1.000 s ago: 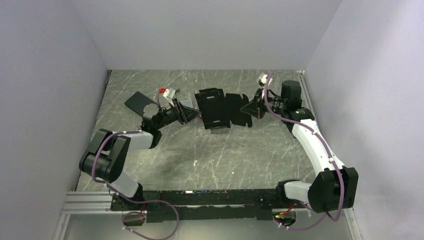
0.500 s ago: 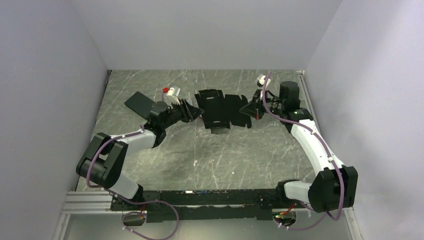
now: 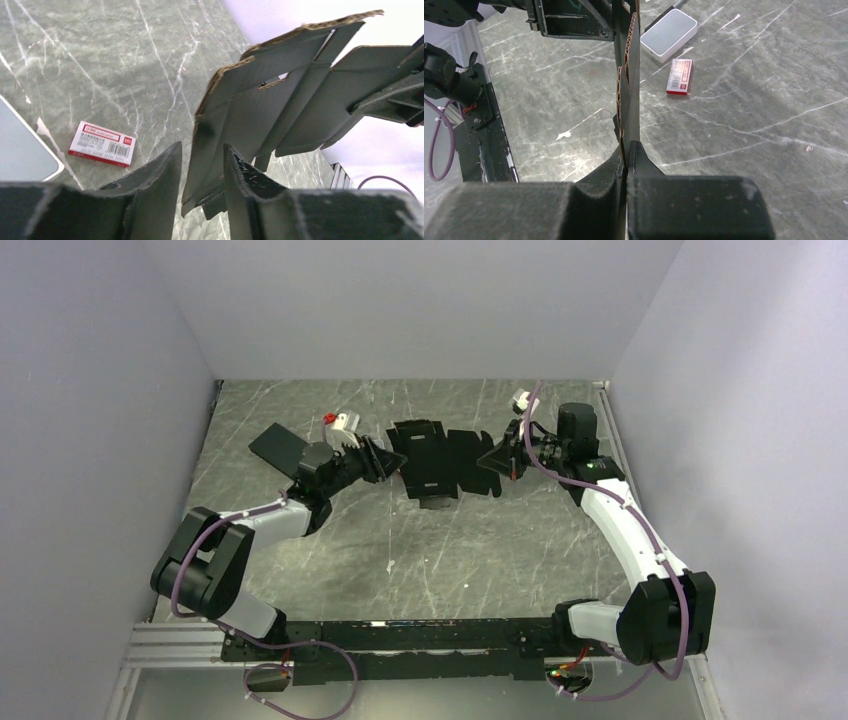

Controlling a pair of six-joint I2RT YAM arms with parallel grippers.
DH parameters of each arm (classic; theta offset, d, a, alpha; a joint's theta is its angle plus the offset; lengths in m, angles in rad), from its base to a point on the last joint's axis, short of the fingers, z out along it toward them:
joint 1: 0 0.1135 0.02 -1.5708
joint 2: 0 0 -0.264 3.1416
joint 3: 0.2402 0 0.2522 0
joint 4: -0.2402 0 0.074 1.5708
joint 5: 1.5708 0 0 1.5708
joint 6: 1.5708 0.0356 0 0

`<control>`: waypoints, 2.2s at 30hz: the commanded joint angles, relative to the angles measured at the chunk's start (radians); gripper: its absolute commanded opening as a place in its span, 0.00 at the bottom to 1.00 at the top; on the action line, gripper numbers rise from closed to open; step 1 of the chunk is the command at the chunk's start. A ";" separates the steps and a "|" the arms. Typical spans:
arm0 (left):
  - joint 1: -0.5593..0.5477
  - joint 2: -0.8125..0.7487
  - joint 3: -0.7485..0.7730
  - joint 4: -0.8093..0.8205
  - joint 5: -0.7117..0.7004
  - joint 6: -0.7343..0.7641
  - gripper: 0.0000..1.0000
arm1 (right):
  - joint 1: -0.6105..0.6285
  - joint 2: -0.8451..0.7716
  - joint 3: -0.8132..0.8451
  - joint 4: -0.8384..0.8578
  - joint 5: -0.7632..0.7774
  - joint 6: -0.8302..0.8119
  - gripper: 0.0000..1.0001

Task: Fold the paper box
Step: Fold the paper box at the center of the board.

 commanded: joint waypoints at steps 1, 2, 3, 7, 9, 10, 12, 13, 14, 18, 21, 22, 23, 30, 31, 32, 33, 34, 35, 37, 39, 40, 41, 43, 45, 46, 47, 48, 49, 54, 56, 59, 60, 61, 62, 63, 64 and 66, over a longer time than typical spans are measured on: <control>-0.002 0.017 0.016 0.136 0.075 -0.020 0.32 | 0.001 0.004 -0.006 0.062 -0.022 0.017 0.00; -0.001 0.019 0.017 0.141 0.080 -0.024 0.26 | 0.001 0.005 -0.007 0.064 -0.018 0.017 0.00; -0.002 0.019 0.019 0.141 0.081 -0.026 0.21 | 0.001 0.007 -0.008 0.064 -0.012 0.017 0.00; -0.006 -0.008 0.044 0.023 0.021 -0.016 0.04 | 0.007 0.008 -0.014 0.070 0.013 0.023 0.00; -0.021 -0.035 0.093 -0.128 -0.051 0.000 0.00 | 0.020 0.012 -0.020 0.080 0.017 0.031 0.00; -0.032 -0.044 0.116 -0.193 -0.088 0.016 0.00 | 0.028 0.014 -0.023 0.085 0.013 0.035 0.00; -0.065 -0.058 0.162 -0.311 -0.198 0.040 0.00 | 0.046 0.021 -0.030 0.099 -0.008 0.044 0.00; -0.090 -0.062 0.185 -0.366 -0.251 0.053 0.00 | 0.055 0.023 -0.034 0.108 -0.024 0.053 0.00; -0.111 -0.063 0.212 -0.426 -0.306 0.062 0.00 | 0.064 0.027 -0.040 0.122 -0.047 0.064 0.00; -0.181 -0.047 0.299 -0.606 -0.481 0.052 0.00 | 0.097 0.039 -0.069 0.187 -0.049 0.121 0.00; -0.224 -0.023 0.327 -0.624 -0.517 0.029 0.00 | 0.113 0.050 -0.091 0.230 0.069 0.182 0.00; -0.239 -0.013 0.333 -0.622 -0.524 0.021 0.00 | 0.119 0.053 -0.098 0.236 0.118 0.197 0.00; -0.251 -0.004 0.337 -0.624 -0.531 0.013 0.00 | 0.124 0.057 -0.102 0.240 0.169 0.208 0.00; -0.277 0.032 0.319 -0.606 -0.547 -0.111 0.00 | 0.190 0.082 -0.110 0.226 0.242 0.222 0.00; -0.277 0.036 0.321 -0.611 -0.544 -0.119 0.00 | 0.204 0.086 -0.110 0.222 0.228 0.214 0.00; -0.277 0.040 0.322 -0.615 -0.540 -0.123 0.00 | 0.216 0.088 -0.112 0.223 0.217 0.213 0.00; -0.277 0.044 0.322 -0.622 -0.537 -0.132 0.00 | 0.226 0.093 -0.114 0.227 0.209 0.216 0.00; -0.276 0.047 0.318 -0.617 -0.533 -0.138 0.00 | 0.235 0.099 -0.113 0.230 0.209 0.216 0.00; -0.276 0.049 0.312 -0.613 -0.530 -0.146 0.00 | 0.247 0.104 -0.114 0.232 0.215 0.218 0.00; -0.277 0.058 0.303 -0.600 -0.520 -0.157 0.00 | 0.267 0.114 -0.120 0.242 0.225 0.224 0.00; -0.276 0.069 0.301 -0.595 -0.511 -0.165 0.00 | 0.287 0.125 -0.128 0.251 0.230 0.235 0.00; -0.276 0.078 0.301 -0.590 -0.504 -0.167 0.00 | 0.298 0.130 -0.129 0.250 0.242 0.244 0.00; -0.276 0.083 0.300 -0.586 -0.497 -0.169 0.00 | 0.308 0.135 -0.130 0.250 0.254 0.246 0.00; -0.276 0.092 0.299 -0.573 -0.484 -0.173 0.00 | 0.317 0.144 -0.132 0.272 0.269 0.251 0.00; -0.275 0.096 0.299 -0.572 -0.478 -0.173 0.00 | 0.322 0.148 -0.136 0.284 0.267 0.261 0.00; -0.274 0.098 0.299 -0.570 -0.472 -0.173 0.00 | 0.322 0.149 -0.137 0.287 0.262 0.262 0.00; -0.272 0.099 0.297 -0.567 -0.467 -0.174 0.00 | 0.322 0.149 -0.138 0.288 0.259 0.262 0.00; -0.267 0.099 0.293 -0.563 -0.457 -0.177 0.00 | 0.322 0.150 -0.139 0.288 0.258 0.261 0.00; -0.262 0.102 0.288 -0.557 -0.447 -0.181 0.00 | 0.321 0.151 -0.140 0.290 0.259 0.261 0.00; -0.228 0.103 0.252 -0.526 -0.399 -0.216 0.00 | 0.322 0.159 -0.149 0.290 0.273 0.263 0.00; -0.218 0.101 0.243 -0.526 -0.376 -0.223 0.00 | 0.319 0.163 -0.153 0.290 0.278 0.268 0.00; -0.207 0.095 0.237 -0.540 -0.366 -0.220 0.00 | 0.306 0.167 -0.161 0.288 0.257 0.279 0.00; -0.206 0.091 0.236 -0.547 -0.367 -0.216 0.00 | 0.303 0.166 -0.162 0.287 0.250 0.278 0.00; -0.205 0.089 0.236 -0.557 -0.373 -0.213 0.00 | 0.299 0.165 -0.164 0.285 0.243 0.276 0.00; -0.205 0.086 0.235 -0.564 -0.379 -0.209 0.00 | 0.294 0.163 -0.166 0.283 0.232 0.274 0.00; -0.205 0.082 0.233 -0.567 -0.384 -0.206 0.00 | 0.290 0.160 -0.168 0.283 0.221 0.273 0.00; -0.204 0.080 0.232 -0.569 -0.386 -0.202 0.00 | 0.284 0.158 -0.173 0.284 0.209 0.272 0.00; -0.205 0.079 0.233 -0.572 -0.387 -0.195 0.00 | 0.273 0.157 -0.177 0.283 0.173 0.263 0.00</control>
